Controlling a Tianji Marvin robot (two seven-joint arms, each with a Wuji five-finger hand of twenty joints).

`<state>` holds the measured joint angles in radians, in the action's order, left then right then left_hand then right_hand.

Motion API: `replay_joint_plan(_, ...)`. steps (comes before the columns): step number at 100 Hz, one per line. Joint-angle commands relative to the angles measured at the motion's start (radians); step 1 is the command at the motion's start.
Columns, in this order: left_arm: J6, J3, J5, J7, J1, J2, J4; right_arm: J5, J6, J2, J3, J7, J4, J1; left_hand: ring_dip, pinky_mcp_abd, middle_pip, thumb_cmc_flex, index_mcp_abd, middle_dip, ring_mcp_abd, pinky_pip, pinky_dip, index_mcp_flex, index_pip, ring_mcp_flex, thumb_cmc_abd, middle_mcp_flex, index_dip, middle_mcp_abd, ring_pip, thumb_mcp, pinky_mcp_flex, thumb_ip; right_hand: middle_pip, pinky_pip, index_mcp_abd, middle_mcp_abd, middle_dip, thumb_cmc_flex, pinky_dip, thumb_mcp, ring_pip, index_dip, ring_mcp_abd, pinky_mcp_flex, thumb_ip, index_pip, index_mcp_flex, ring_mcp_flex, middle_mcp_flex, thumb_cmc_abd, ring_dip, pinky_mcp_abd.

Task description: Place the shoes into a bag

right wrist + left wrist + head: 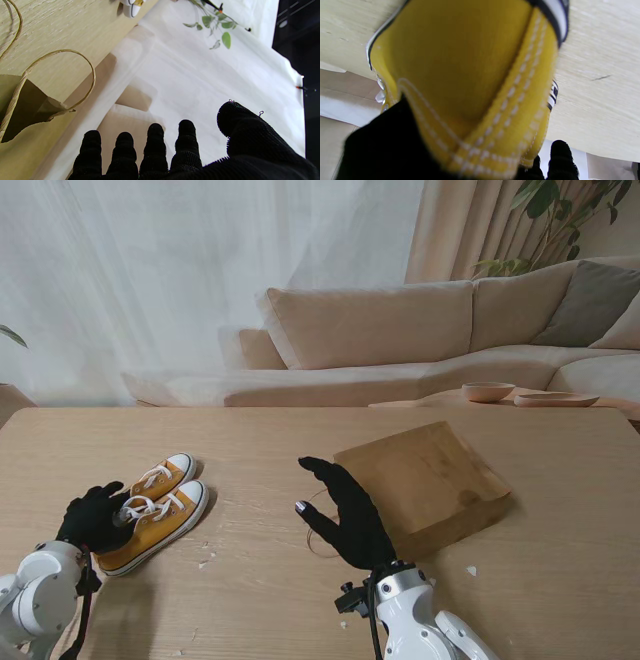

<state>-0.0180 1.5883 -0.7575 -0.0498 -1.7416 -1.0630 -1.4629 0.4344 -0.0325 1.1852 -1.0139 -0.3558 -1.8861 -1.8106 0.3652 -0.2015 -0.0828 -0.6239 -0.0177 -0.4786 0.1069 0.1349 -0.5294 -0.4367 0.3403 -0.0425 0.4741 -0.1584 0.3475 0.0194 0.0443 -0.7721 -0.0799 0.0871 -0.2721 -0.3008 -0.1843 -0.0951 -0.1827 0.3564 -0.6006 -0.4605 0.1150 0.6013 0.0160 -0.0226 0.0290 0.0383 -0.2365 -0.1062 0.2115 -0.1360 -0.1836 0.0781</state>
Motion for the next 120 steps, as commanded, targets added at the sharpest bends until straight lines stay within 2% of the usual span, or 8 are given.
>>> replay_joint_plan(1,0.009,-0.013,0.002,-0.013,0.014,-0.01,0.008,-0.003,0.005,0.007,0.004,0.014,-0.002,-0.002,-0.111,0.035,0.051,0.022,0.055,0.071,-0.042,-0.065,0.061,-0.035,-0.029,0.008,0.023,0.033,-0.029,-0.075,-0.047,-0.031,0.009,0.023,-0.017,-0.013,-0.02,-0.026,-0.001,0.005,-0.023,0.024,0.009,0.015,0.007,0.003,-0.017,-0.003,0.003,-0.003,-0.018,0.017,-0.009,0.001)
replay_joint_plan(12,0.009,-0.035,0.015,0.0,0.037,-0.012,0.032,-0.004,0.008,0.007,0.005,0.016,-0.001,0.0,-0.256,0.043,0.07,0.024,0.055,0.179,-0.073,-0.102,0.175,-0.049,-0.045,0.017,0.03,0.034,-0.045,-0.116,-0.064,-0.046,0.018,0.024,-0.017,-0.013,-0.021,-0.026,-0.001,0.005,-0.023,0.024,0.009,0.015,0.007,0.002,-0.017,-0.003,0.003,-0.002,-0.019,0.017,-0.008,0.001)
replay_joint_plan(35,0.004,-0.094,0.024,0.048,0.094,-0.018,0.099,-0.005,0.013,0.007,0.006,0.019,-0.001,0.002,-0.247,0.038,0.045,-0.064,0.027,0.156,-0.066,-0.095,0.196,-0.167,0.04,0.014,0.027,0.031,-0.003,-0.113,-0.051,-0.052,0.02,0.018,-0.018,-0.013,-0.021,-0.024,-0.001,0.005,-0.023,0.024,0.009,0.016,0.006,0.002,-0.017,-0.003,0.003,-0.003,-0.018,0.017,-0.009,0.002)
replay_joint_plan(45,0.009,-0.12,0.059,0.096,0.118,-0.029,0.137,-0.007,0.015,0.007,0.005,0.019,-0.001,0.002,-0.176,0.045,-0.013,-0.327,0.029,0.112,-0.066,-0.077,0.18,-0.287,0.091,0.01,-0.069,0.006,0.006,-0.117,-0.045,0.157,0.015,0.046,-0.018,-0.013,-0.022,-0.026,-0.002,0.005,-0.023,0.024,0.01,0.016,0.007,0.002,-0.017,-0.003,0.003,-0.003,-0.018,0.018,-0.009,0.0)
replay_joint_plan(49,0.018,-0.125,0.09,0.111,0.125,-0.035,0.148,-0.008,0.015,0.007,0.005,0.02,-0.001,0.002,-0.153,0.052,-0.052,-0.5,0.025,0.114,-0.067,-0.075,0.175,-0.328,0.112,0.008,-0.16,-0.01,-0.014,-0.114,-0.039,0.342,0.016,0.013,-0.018,-0.014,-0.022,-0.026,-0.002,0.005,-0.023,0.024,0.01,0.016,0.006,0.002,-0.017,-0.003,0.003,-0.002,-0.018,0.018,-0.009,0.001)
replay_joint_plan(57,0.047,-0.129,0.162,0.131,0.132,-0.048,0.161,-0.008,0.016,0.007,0.005,0.02,-0.001,0.002,-0.115,0.055,-0.104,-0.648,0.003,0.136,-0.063,-0.071,0.165,-0.374,0.106,0.008,-0.269,-0.029,-0.029,-0.097,-0.028,0.455,0.015,-0.029,-0.018,-0.014,-0.022,-0.027,-0.002,0.004,-0.023,0.024,0.011,0.016,0.006,0.003,-0.017,-0.003,0.002,-0.004,-0.018,0.018,-0.01,0.002)
replay_joint_plan(84,0.173,-0.112,0.266,0.15,0.132,-0.064,0.17,-0.008,0.016,0.007,0.003,0.02,-0.001,0.0,-0.054,0.05,-0.234,-0.667,-0.182,0.059,-0.058,-0.065,0.15,-0.351,0.473,0.006,-0.312,-0.046,0.342,-0.062,-0.011,0.411,0.013,-0.015,-0.019,-0.014,-0.021,-0.026,-0.002,0.005,-0.023,0.025,0.012,0.015,0.006,0.003,-0.017,-0.003,0.002,-0.003,-0.018,0.02,-0.009,0.002)
replay_joint_plan(120,0.277,-0.058,0.392,0.096,0.074,-0.068,0.072,-0.009,0.018,0.006,0.0,0.024,-0.003,0.001,-0.071,0.06,-0.249,-0.667,-0.213,-0.003,-0.07,-0.075,0.162,-0.297,0.514,0.004,-0.348,-0.042,0.514,-0.078,-0.02,0.426,0.017,-0.015,-0.021,-0.013,-0.02,-0.026,-0.003,0.006,-0.023,0.025,0.012,0.015,0.007,0.002,-0.017,-0.002,0.0,-0.003,-0.018,0.019,-0.009,0.002)
